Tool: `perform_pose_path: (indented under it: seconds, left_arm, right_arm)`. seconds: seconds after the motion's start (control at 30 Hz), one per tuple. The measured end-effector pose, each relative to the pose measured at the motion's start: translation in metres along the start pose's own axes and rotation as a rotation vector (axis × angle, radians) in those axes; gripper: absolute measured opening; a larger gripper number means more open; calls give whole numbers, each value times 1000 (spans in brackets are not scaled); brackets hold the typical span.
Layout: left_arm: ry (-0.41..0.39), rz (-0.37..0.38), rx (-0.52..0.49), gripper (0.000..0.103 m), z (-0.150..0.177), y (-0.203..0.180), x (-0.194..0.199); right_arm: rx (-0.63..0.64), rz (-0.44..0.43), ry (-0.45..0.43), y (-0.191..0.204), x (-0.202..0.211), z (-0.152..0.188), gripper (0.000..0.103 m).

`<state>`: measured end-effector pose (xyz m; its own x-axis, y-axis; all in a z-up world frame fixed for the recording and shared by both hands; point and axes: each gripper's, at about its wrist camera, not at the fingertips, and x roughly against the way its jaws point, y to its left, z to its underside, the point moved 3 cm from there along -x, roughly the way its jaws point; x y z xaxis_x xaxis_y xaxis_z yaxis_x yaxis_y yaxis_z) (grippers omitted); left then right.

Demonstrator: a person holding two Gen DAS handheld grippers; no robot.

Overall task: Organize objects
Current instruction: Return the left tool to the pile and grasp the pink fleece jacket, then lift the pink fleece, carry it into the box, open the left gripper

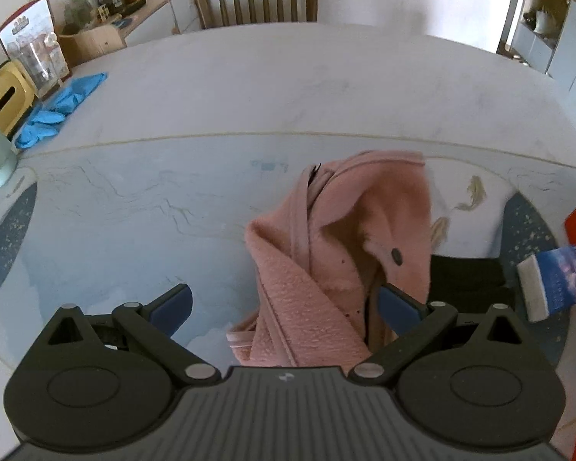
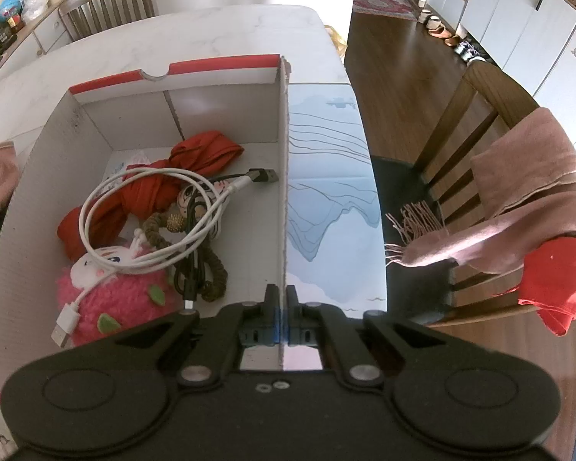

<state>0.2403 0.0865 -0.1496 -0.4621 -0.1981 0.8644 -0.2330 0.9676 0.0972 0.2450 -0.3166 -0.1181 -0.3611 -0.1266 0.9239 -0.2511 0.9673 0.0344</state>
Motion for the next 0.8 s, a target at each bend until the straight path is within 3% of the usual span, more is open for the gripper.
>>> perform_pose_path:
  seconds: [0.2,0.27,0.33,0.4,0.53,0.63,0.8]
  left_arm:
    - [15,-2,14,101,4,4,-8]
    - [17,14,21,93,4,4,-9]
    - [24,27,13,78,4,4,-9]
    - [17,28,-2,72,3,2,-10]
    - [12,66,-6,31,1,-1,-6]
    - [10,62,-25,22,0,-5,-1]
    - [0,76,-31,19,-4,-7,13]
  right_arm:
    - [1,0,0,0,0,0,1]
    - [2,1,0,0,0,0,1]
    - [2,2,1,-1,0,0,1]
    - [3,4,3,-1,-1,0,1]
    - [4,5,3,0,-1,0,1]
    - [4,6,3,0,-1,0,1]
    - [4,5,3,0,-1,0,1]
